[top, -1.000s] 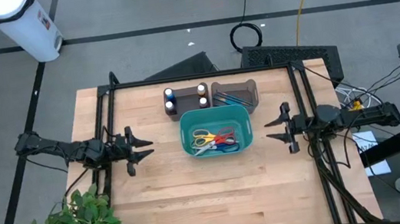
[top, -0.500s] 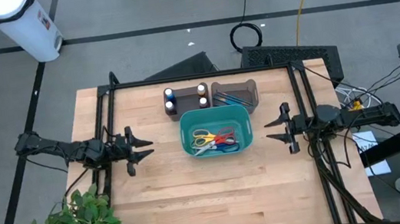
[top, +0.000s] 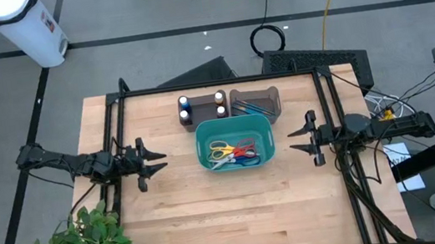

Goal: Pick & Place Paint Supplies
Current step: Return to home position

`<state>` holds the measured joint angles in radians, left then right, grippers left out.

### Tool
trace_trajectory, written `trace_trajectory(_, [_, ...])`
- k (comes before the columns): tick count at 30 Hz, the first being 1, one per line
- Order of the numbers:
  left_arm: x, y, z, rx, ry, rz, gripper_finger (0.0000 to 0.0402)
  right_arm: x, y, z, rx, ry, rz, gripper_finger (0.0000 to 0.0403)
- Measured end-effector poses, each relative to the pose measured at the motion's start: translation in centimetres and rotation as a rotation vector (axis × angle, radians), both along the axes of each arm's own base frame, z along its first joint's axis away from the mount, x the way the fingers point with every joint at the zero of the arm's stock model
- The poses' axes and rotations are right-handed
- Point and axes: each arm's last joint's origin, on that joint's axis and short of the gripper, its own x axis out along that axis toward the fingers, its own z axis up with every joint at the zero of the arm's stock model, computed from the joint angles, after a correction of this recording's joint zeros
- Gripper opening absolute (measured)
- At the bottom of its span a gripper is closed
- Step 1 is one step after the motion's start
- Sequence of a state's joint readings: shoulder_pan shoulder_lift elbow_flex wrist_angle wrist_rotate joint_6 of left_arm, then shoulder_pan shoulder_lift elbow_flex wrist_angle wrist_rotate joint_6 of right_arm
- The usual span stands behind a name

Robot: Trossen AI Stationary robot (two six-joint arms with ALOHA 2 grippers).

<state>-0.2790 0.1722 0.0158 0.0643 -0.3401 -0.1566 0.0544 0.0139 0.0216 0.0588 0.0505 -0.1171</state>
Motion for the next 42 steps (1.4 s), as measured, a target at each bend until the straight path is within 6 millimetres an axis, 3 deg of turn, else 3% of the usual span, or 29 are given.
trace_trajectory(14, [0.0, 0.0, 2.2, -0.084, -0.224, 0.001, 0.0147, 0.0, 0.0, 0.1, 0.001, -0.010, 0.000, 0.0155])
trace_trajectory(25, [0.1, 0.7, 1.5, 0.026, -0.150, 0.049, 0.0147, 0.0, 0.0, 0.1, 0.000, -0.012, -0.001, 0.0155])
trace_trajectory(42, [-0.5, 1.9, 0.8, -0.011, -0.092, 0.058, 0.0147, 0.0, 0.0, 0.1, 0.000, -0.012, 0.000, 0.0155])
